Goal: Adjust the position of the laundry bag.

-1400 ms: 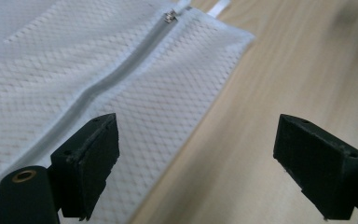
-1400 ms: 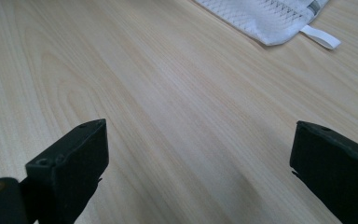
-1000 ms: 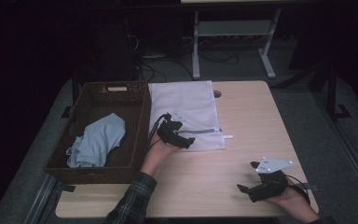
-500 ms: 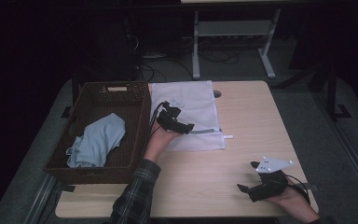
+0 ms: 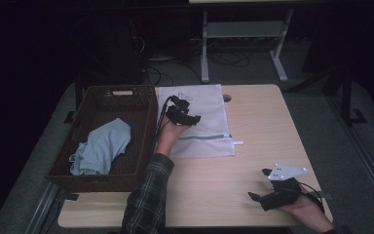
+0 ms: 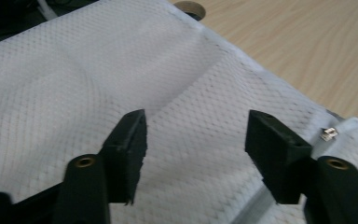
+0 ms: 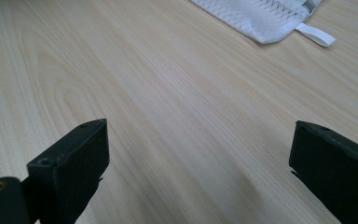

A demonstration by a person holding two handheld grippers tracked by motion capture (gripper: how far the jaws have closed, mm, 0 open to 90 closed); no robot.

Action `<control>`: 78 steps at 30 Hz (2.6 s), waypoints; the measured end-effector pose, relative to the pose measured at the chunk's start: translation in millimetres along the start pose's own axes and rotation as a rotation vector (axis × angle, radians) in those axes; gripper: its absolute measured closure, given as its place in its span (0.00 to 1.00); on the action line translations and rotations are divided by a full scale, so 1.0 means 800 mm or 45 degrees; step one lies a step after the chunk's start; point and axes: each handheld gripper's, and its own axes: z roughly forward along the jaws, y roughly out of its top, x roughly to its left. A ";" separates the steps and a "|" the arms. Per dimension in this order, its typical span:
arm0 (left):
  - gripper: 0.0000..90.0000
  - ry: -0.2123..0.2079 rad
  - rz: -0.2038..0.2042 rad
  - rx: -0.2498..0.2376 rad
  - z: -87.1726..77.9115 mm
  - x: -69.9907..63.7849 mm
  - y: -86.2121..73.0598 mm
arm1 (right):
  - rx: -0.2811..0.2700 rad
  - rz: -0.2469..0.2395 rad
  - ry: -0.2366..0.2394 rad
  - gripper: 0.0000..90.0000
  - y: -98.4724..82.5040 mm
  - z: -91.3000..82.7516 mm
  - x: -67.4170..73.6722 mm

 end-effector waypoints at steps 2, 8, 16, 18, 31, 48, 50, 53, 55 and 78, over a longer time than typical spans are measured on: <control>0.50 0.018 -0.001 0.020 0.008 0.007 0.004 | 0.001 -0.001 -0.001 0.05 0.000 0.000 0.000; 0.68 0.035 -0.005 0.040 0.022 0.018 0.008 | 0.002 -0.001 -0.002 0.05 0.000 0.000 0.000; 1.00 0.033 0.005 0.113 0.042 0.032 0.010 | 0.001 -0.004 -0.004 0.05 0.000 0.000 0.000; 1.00 0.041 0.000 0.129 0.050 0.036 0.007 | 0.002 -0.003 -0.002 0.05 0.000 0.000 0.000; 1.00 0.032 -0.025 0.206 0.074 0.040 -0.006 | -0.003 -0.001 -0.009 0.06 0.000 -0.001 -0.001; 1.00 -0.010 -0.045 0.200 0.069 0.024 -0.016 | 0.000 -0.001 -0.009 0.06 0.001 0.000 -0.001; 1.00 -0.016 -0.045 0.191 0.068 0.019 -0.018 | 0.001 -0.004 -0.010 0.06 0.001 0.001 0.000; 1.00 -0.030 -0.051 0.182 0.067 0.013 -0.021 | 0.002 -0.009 -0.009 0.06 0.001 0.001 0.000; 1.00 -0.045 -0.057 0.178 0.065 0.008 -0.023 | 0.005 -0.007 -0.009 0.06 0.001 0.002 0.000; 1.00 -0.128 -0.055 0.179 0.045 -0.039 -0.044 | 0.017 -0.007 -0.013 0.06 0.001 0.005 -0.001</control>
